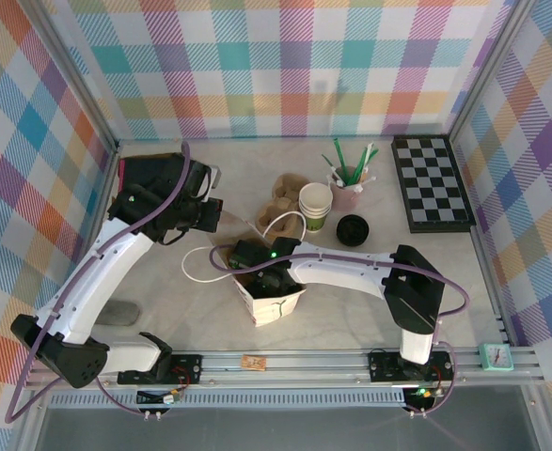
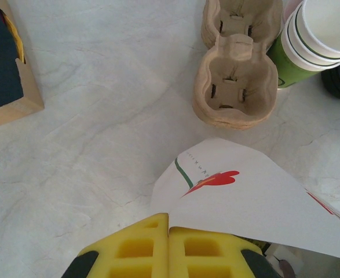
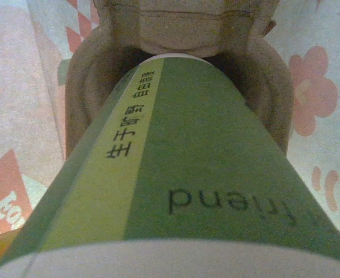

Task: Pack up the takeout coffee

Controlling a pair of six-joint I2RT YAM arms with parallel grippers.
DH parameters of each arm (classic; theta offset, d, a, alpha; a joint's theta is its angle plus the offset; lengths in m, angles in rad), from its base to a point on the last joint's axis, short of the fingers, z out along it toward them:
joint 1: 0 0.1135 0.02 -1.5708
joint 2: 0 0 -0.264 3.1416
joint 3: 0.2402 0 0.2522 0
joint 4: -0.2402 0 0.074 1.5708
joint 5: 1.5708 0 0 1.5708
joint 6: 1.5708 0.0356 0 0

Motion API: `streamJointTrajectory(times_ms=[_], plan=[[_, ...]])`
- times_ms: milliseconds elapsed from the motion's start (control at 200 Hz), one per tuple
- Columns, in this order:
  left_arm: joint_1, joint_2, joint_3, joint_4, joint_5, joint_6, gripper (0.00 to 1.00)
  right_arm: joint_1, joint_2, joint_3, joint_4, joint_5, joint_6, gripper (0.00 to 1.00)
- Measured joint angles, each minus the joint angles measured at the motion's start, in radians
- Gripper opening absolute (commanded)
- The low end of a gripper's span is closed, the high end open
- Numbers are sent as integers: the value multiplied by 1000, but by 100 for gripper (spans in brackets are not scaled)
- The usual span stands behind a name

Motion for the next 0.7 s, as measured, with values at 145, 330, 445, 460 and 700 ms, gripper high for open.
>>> streamJointTrajectory(times_ms=[145, 330, 445, 460, 700], plan=[[0, 0, 0, 0, -1, 0, 6, 0, 0, 0, 0, 0, 0, 52], [0, 0, -5, 5, -4, -1, 10, 1, 0, 2, 0, 3, 0, 59], [0, 0, -6, 8, -11, -2, 15, 1, 0, 3, -2, 3, -1, 67], [0, 0, -6, 9, -12, -3, 15, 1, 0, 3, -2, 4, -1, 68], [0, 0, -8, 16, -23, -3, 18, 1, 1, 23, -12, 4, -6, 82]])
